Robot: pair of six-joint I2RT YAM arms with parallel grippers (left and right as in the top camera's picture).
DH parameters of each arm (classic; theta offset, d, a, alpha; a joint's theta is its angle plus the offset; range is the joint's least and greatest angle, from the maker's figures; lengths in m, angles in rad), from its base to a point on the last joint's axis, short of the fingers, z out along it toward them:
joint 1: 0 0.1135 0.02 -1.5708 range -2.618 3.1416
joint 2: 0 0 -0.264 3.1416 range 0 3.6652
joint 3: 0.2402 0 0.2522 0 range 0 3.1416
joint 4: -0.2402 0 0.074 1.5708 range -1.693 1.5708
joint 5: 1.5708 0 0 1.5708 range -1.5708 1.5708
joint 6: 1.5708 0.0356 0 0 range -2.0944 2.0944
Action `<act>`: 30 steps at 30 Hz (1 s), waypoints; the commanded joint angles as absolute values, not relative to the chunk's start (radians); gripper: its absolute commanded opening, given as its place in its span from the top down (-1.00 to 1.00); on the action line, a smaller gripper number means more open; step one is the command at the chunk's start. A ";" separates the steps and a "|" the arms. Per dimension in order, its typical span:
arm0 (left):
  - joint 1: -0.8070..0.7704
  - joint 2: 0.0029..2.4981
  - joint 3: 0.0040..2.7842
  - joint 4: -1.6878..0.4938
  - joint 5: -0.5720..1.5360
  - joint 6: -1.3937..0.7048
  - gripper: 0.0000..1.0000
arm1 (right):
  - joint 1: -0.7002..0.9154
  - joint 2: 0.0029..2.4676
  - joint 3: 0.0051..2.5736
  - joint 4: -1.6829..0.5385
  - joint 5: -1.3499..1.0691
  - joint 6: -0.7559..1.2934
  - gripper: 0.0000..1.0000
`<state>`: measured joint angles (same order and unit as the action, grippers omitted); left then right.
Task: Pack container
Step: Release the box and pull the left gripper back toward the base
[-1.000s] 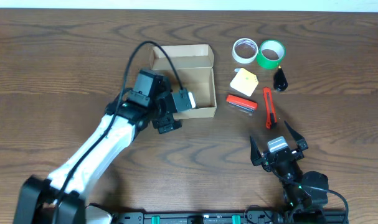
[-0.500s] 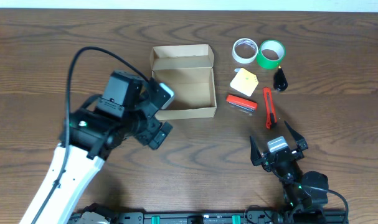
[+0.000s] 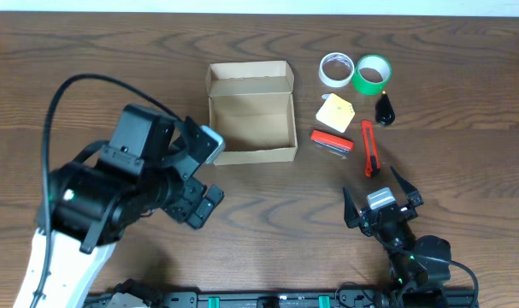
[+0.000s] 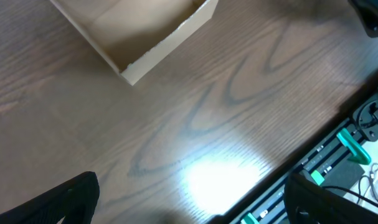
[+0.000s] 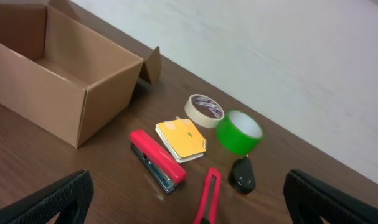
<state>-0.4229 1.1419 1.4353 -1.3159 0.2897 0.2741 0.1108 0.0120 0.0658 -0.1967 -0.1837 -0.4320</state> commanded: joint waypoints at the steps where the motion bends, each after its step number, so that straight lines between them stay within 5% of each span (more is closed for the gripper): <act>1: -0.425 1.084 1.456 -1.333 0.303 0.253 -0.90 | 0.119 0.007 0.061 -0.196 -0.184 -0.443 -0.98; 30: -0.425 1.006 1.456 -1.384 0.304 0.239 -0.90 | 0.119 0.007 0.061 -0.196 -0.184 -0.443 -0.99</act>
